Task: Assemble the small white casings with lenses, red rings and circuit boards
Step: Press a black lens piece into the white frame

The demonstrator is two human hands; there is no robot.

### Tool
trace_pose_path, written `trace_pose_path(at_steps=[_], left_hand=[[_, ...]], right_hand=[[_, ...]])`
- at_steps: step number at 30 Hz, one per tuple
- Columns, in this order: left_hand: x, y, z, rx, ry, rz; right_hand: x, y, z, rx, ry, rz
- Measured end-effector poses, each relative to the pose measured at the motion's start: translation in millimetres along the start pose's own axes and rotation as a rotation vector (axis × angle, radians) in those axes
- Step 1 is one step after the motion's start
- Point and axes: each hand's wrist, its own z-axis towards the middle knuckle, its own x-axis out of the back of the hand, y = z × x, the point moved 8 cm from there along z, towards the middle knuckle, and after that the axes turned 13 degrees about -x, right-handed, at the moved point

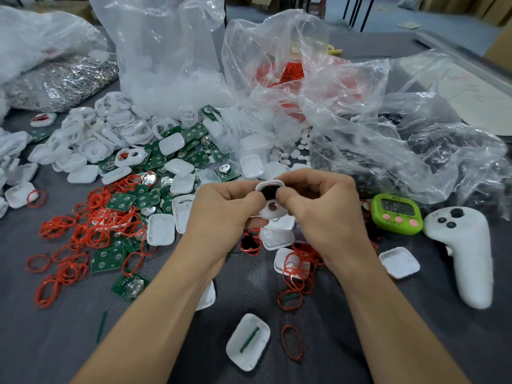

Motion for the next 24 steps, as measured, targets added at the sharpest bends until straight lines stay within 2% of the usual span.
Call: trace_pose_path(at_steps=[7,15,24], left_hand=[[3.7,3.9,-1.4,-0.045,0.077,0.053],[2.0,2.0,-4.4,-0.047,0.124,0.131],[-0.5,1.3,-5.1,-0.073,0.151,0.168]], right_hand=[[-3.6,-4.1,-4.1,0.028,0.026,-0.075],[-3.7,5.7,-1.5,-0.081,0.045,-0.043],[-0.7,7.6,-1.9,-0.100,0.078,-0.039]])
